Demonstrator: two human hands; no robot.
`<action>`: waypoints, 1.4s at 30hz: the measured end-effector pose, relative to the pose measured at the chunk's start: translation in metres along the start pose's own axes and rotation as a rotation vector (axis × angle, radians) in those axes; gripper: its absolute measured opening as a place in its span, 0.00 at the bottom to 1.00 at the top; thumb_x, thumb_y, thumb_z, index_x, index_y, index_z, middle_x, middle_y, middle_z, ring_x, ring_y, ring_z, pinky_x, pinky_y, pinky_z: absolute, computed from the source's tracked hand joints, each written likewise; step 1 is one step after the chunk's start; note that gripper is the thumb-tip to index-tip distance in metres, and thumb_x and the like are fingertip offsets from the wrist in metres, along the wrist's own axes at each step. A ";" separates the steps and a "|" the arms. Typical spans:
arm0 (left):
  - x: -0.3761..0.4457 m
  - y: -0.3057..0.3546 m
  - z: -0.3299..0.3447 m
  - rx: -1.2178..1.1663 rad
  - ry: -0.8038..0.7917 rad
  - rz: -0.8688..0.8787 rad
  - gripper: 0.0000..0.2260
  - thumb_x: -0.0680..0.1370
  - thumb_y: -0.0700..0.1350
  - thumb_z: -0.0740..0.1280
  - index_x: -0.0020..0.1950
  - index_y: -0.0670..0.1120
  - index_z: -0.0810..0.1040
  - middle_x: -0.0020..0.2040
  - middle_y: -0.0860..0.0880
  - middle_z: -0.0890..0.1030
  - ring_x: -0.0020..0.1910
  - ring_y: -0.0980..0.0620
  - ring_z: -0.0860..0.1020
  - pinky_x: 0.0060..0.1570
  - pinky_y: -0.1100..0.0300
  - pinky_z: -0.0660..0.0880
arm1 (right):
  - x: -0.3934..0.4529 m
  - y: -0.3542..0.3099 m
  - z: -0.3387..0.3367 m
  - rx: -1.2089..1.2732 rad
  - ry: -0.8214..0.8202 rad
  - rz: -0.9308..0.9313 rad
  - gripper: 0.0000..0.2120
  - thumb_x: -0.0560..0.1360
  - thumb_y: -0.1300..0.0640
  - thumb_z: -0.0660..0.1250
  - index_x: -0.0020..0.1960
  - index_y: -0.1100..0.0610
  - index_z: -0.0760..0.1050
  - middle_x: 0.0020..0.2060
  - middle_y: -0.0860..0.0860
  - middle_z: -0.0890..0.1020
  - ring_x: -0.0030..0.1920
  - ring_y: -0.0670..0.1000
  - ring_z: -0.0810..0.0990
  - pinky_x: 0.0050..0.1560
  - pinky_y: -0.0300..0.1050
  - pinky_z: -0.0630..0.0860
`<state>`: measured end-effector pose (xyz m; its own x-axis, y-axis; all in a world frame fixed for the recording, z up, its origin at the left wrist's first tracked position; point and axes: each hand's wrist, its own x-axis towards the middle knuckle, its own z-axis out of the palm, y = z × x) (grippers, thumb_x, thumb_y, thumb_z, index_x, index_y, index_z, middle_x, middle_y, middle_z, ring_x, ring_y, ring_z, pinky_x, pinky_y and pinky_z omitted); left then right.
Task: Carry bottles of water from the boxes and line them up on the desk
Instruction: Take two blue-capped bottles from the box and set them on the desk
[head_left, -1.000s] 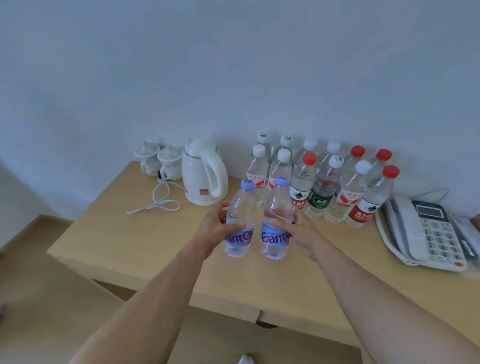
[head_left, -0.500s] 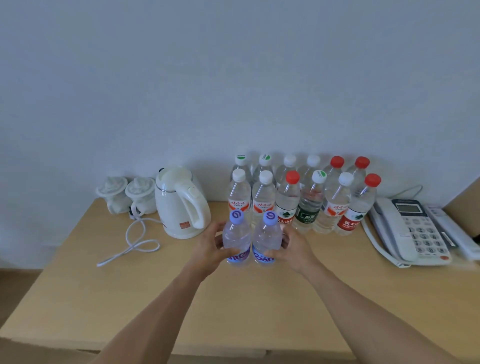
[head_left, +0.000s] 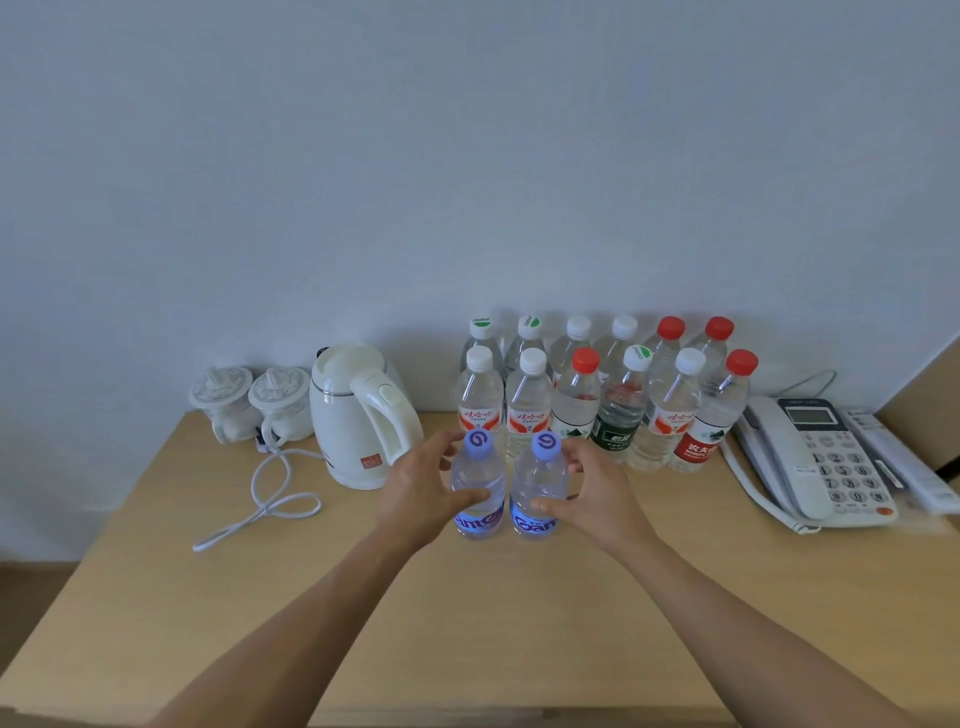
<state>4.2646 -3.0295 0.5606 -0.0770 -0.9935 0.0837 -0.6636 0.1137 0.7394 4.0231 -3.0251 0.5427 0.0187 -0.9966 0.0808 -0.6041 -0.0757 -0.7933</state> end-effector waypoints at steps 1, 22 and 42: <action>0.002 0.003 -0.001 0.034 0.011 -0.001 0.30 0.66 0.52 0.81 0.66 0.57 0.76 0.54 0.58 0.80 0.51 0.60 0.78 0.47 0.60 0.78 | 0.002 -0.003 0.000 -0.020 0.005 -0.005 0.31 0.60 0.50 0.82 0.59 0.48 0.73 0.52 0.41 0.78 0.52 0.42 0.76 0.50 0.40 0.74; 0.036 0.017 0.008 0.061 0.064 -0.008 0.22 0.67 0.44 0.81 0.59 0.47 0.82 0.49 0.51 0.80 0.48 0.52 0.79 0.51 0.56 0.78 | 0.003 -0.016 0.001 -0.099 0.039 -0.009 0.26 0.64 0.57 0.81 0.58 0.53 0.73 0.41 0.34 0.71 0.45 0.40 0.72 0.45 0.36 0.72; 0.028 0.010 0.013 0.009 0.102 -0.002 0.23 0.69 0.45 0.81 0.61 0.48 0.80 0.51 0.53 0.82 0.49 0.55 0.80 0.53 0.56 0.80 | 0.011 -0.018 0.007 -0.048 0.077 0.057 0.28 0.67 0.59 0.80 0.63 0.55 0.73 0.44 0.41 0.74 0.49 0.45 0.74 0.44 0.35 0.66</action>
<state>4.2460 -3.0561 0.5621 0.0002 -0.9887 0.1501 -0.6704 0.1112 0.7336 4.0398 -3.0352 0.5541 -0.0772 -0.9934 0.0845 -0.6399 -0.0156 -0.7683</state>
